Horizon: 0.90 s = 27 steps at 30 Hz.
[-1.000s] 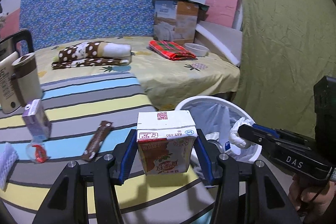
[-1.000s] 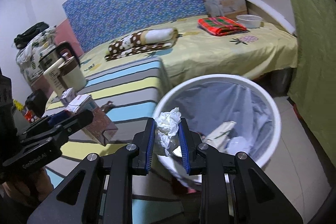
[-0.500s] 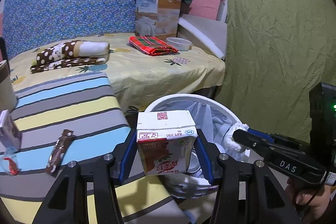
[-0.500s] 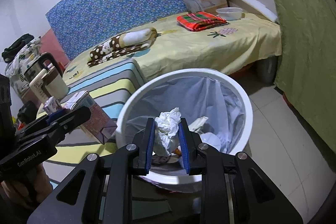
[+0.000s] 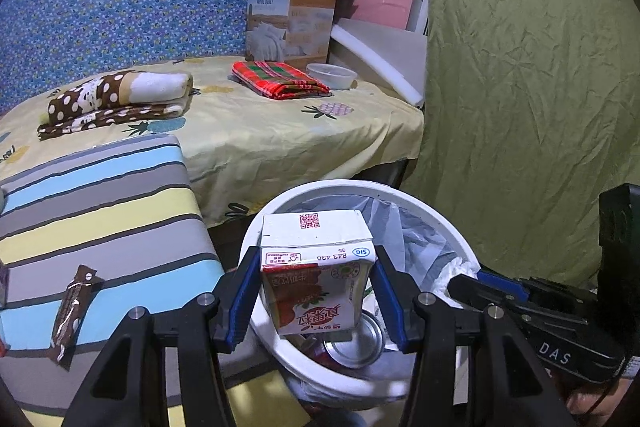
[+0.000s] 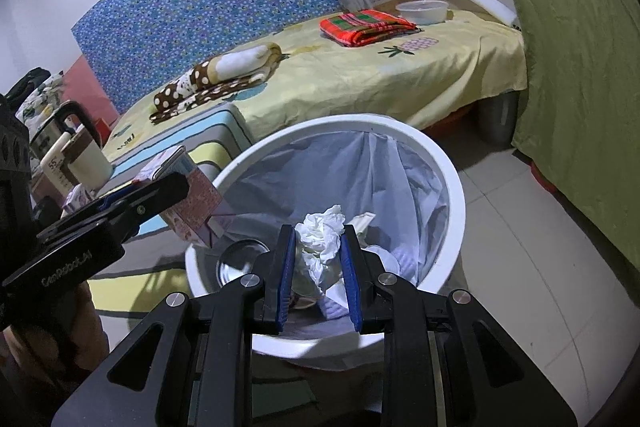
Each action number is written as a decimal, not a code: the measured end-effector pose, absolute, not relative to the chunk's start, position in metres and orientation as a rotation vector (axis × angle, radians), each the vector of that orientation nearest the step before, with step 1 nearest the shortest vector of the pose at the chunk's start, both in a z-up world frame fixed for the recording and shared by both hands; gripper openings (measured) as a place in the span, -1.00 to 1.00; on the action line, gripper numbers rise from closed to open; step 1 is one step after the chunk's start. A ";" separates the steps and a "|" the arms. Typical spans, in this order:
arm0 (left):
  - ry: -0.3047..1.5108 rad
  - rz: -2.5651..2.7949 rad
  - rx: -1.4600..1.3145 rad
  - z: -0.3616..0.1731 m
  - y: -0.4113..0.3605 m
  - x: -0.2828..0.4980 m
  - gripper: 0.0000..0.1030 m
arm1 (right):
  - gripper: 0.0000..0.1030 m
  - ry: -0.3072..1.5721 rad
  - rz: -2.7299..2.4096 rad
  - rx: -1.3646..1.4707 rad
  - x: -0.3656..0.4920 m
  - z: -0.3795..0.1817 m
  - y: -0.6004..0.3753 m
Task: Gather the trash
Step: 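Carry the tissue over the bin with the right gripper while the left carries the carton, then open both grippers to drop the tissue and the juice carton into the bin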
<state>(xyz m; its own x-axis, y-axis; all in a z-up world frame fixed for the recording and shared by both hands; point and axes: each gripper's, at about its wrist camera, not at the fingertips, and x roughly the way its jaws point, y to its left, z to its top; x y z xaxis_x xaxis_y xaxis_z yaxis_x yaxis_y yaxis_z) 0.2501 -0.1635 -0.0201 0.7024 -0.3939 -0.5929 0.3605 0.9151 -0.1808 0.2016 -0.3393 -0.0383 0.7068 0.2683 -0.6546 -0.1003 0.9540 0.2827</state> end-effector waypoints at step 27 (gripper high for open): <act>0.671 -0.412 -0.101 -0.009 -0.140 0.235 0.13 | -0.06 0.743 0.195 0.201 0.198 -0.029 -0.336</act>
<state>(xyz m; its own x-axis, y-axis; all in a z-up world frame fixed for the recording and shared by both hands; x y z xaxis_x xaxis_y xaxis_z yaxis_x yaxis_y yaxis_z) 0.2349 -0.1399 -0.0089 0.7060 -0.4023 -0.5829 0.3380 0.9146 -0.2219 0.1976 -0.3357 -0.0290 0.7202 0.2458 -0.6487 -0.1044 0.9629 0.2489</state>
